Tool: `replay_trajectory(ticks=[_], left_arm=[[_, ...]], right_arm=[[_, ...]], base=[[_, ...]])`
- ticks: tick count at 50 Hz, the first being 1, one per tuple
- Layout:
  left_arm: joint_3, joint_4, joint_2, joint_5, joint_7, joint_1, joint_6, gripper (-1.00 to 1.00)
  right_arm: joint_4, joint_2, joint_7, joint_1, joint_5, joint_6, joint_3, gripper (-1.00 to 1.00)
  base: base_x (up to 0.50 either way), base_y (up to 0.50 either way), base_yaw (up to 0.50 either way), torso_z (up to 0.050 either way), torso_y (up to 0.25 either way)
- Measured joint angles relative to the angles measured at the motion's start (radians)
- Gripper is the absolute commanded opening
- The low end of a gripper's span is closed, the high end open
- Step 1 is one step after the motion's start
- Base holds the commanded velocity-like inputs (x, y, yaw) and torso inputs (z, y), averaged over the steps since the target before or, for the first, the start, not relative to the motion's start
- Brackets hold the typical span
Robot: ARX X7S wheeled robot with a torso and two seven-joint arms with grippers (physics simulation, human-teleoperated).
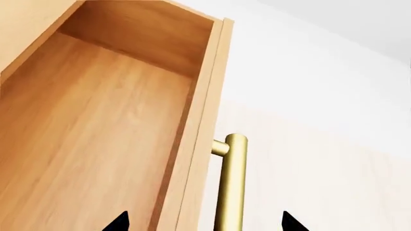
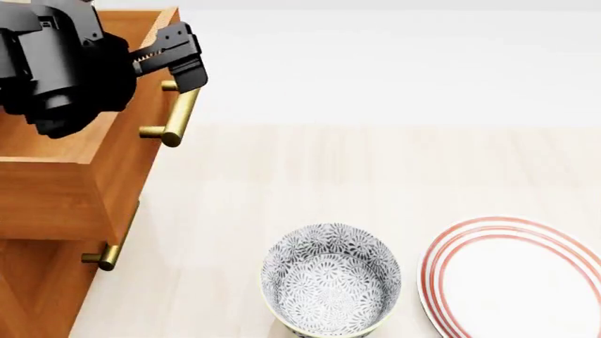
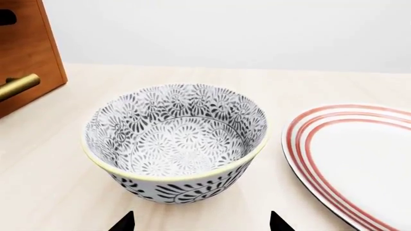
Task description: Open the top drawer of the cabinet.
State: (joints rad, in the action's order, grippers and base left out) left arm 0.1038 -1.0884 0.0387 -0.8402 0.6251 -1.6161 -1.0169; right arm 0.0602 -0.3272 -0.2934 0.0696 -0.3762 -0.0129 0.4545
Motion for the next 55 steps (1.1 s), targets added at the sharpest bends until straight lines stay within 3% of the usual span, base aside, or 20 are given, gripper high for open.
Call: replay_trajectory(ticks=[28,55], left_arm=[[-0.011,-0.141,-0.007,-0.115,-0.044,-0.039,-0.005,1.00],[0.279,0.078,-0.009,-0.565,0.028,0.032,-0.009,1.00]], right_arm=[[0.002,-0.003,-0.006,0.005,-0.009,0.001,0.002,1.00],[0.002,-0.009,-0.003,0.002,-0.015,0.005,0.010,1.00]], base=[[0.00,0.00,0.00,0.000,0.000],[0.00,0.00,0.00,0.000,0.000]])
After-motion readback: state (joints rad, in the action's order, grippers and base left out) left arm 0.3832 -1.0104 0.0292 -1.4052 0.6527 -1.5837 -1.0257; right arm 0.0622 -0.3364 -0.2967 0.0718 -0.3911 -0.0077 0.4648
